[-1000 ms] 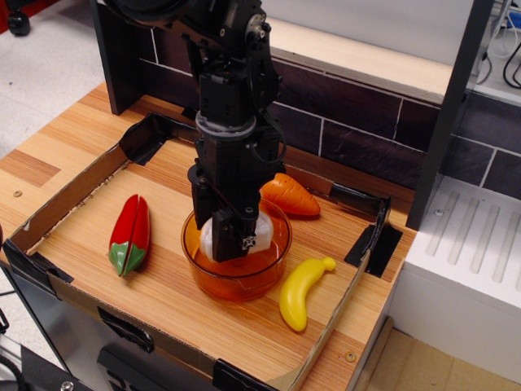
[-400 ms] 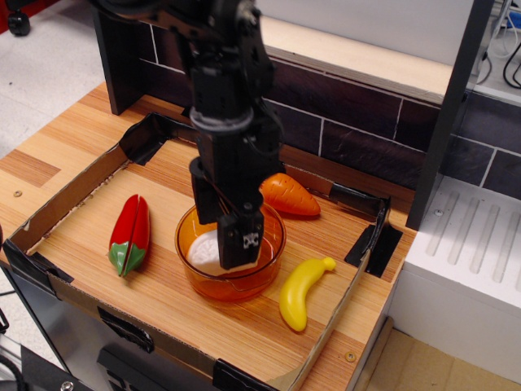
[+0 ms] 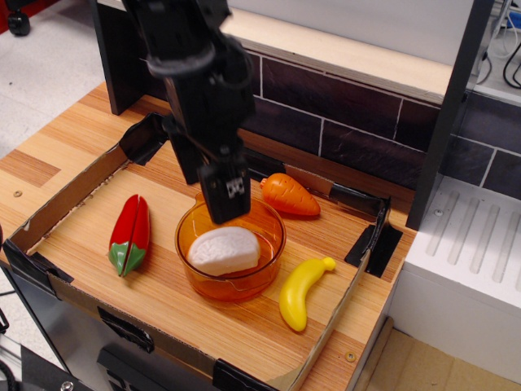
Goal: Put sushi in pot
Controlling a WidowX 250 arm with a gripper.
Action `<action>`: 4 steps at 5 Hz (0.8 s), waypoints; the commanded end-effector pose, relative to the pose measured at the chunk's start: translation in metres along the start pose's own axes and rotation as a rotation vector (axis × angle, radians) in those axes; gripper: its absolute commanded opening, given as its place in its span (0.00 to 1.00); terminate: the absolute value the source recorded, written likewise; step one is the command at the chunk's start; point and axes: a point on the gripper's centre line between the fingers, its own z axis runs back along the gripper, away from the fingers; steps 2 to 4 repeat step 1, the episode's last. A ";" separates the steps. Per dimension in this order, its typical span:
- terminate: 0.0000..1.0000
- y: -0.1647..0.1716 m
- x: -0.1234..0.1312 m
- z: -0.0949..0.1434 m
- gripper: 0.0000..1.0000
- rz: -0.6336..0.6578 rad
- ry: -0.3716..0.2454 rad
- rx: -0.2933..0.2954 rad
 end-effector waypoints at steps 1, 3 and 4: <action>1.00 0.013 0.005 0.031 1.00 0.028 -0.076 0.035; 1.00 0.013 0.005 0.031 1.00 0.028 -0.076 0.035; 1.00 0.013 0.005 0.031 1.00 0.028 -0.076 0.035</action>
